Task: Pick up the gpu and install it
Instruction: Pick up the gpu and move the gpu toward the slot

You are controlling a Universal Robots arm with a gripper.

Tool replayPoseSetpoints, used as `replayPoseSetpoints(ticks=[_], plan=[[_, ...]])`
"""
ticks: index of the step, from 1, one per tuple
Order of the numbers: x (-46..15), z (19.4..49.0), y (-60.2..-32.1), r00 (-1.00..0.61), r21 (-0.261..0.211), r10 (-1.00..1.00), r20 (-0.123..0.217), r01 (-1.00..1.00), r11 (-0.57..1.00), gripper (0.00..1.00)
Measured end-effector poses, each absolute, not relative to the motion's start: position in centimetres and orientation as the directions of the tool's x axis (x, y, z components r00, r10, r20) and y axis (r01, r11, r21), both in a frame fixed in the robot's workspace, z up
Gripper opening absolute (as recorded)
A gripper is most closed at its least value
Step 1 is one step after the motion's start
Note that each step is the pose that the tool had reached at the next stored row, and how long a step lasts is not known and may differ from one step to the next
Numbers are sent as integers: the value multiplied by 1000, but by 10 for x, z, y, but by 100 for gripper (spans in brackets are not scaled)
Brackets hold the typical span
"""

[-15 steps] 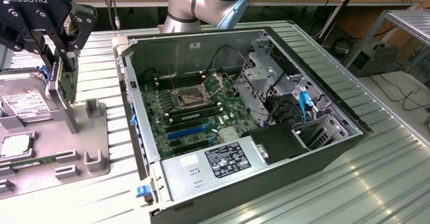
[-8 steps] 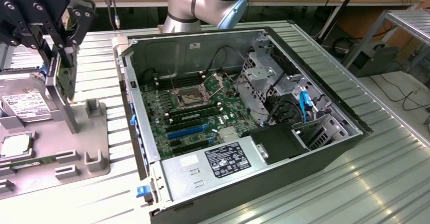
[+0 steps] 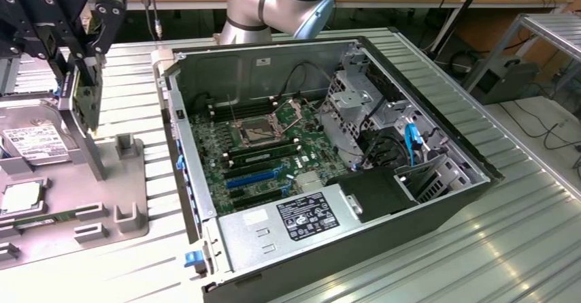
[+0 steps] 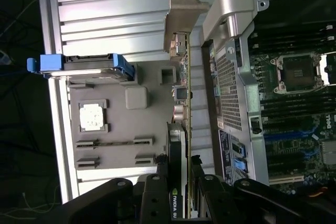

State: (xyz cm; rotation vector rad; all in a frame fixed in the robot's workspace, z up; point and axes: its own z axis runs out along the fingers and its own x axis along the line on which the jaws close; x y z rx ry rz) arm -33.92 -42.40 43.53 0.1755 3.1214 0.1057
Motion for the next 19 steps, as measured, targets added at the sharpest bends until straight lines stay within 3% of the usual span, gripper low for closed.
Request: replayPoseSetpoints(ticks=[19], plan=[[-333, 436, -424, -994, 74, 112, -9, 111, 991, 27]])
